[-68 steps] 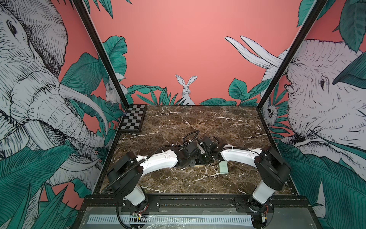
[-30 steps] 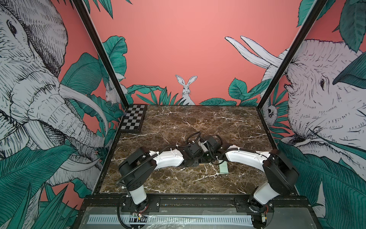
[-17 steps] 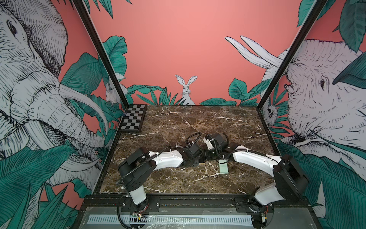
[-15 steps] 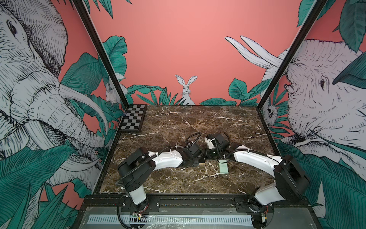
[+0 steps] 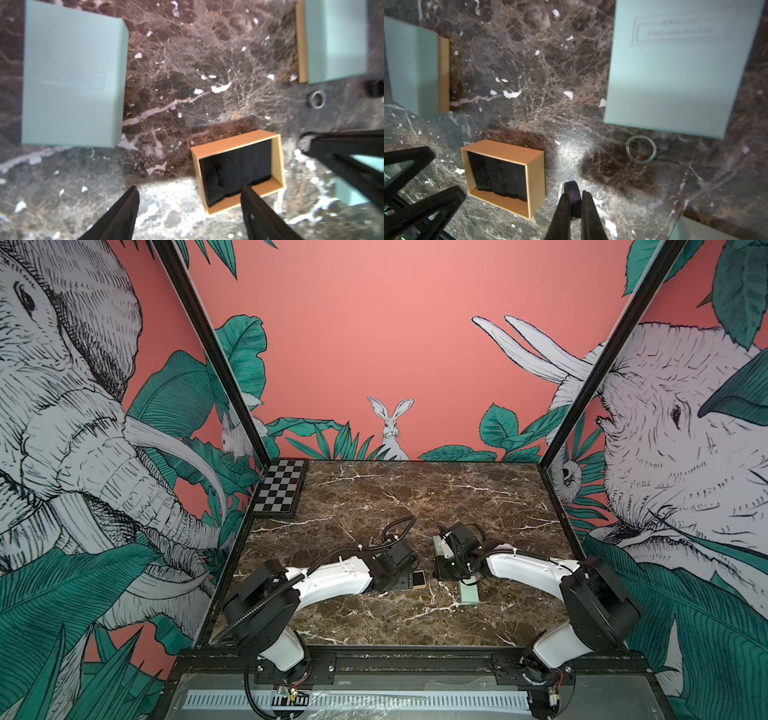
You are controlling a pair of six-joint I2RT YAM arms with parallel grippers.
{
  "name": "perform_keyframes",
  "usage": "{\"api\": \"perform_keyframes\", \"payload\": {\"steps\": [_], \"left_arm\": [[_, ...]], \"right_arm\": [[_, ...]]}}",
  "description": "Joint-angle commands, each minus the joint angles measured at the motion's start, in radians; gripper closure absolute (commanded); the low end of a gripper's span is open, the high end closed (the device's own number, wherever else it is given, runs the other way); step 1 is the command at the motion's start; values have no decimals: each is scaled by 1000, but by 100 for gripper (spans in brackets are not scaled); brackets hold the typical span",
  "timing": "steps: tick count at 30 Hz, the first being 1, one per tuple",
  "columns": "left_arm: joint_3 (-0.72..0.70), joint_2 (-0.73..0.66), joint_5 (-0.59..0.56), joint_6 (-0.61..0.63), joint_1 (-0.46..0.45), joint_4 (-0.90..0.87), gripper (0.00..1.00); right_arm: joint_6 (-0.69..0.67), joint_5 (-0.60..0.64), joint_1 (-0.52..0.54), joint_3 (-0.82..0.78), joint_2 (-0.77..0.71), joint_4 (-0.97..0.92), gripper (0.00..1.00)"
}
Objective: Take the rings out of the lift-off lid box
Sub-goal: Place the ring at the center of the board, then pick up the inner lining from the jewelry box.
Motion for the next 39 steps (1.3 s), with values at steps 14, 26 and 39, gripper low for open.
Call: {"api": "perform_keyframes", "payload": {"steps": [14, 26, 39], "left_arm": [[-183, -237, -82, 70, 54, 74, 18], [-268, -366, -194, 204, 55, 118, 18], [-264, -347, -245, 265, 67, 131, 18]], "right_arm": [[-80, 1, 33, 82, -81, -92, 64], [-83, -90, 152, 252, 88, -134, 66], [-103, -73, 178, 409, 301, -245, 70]]}}
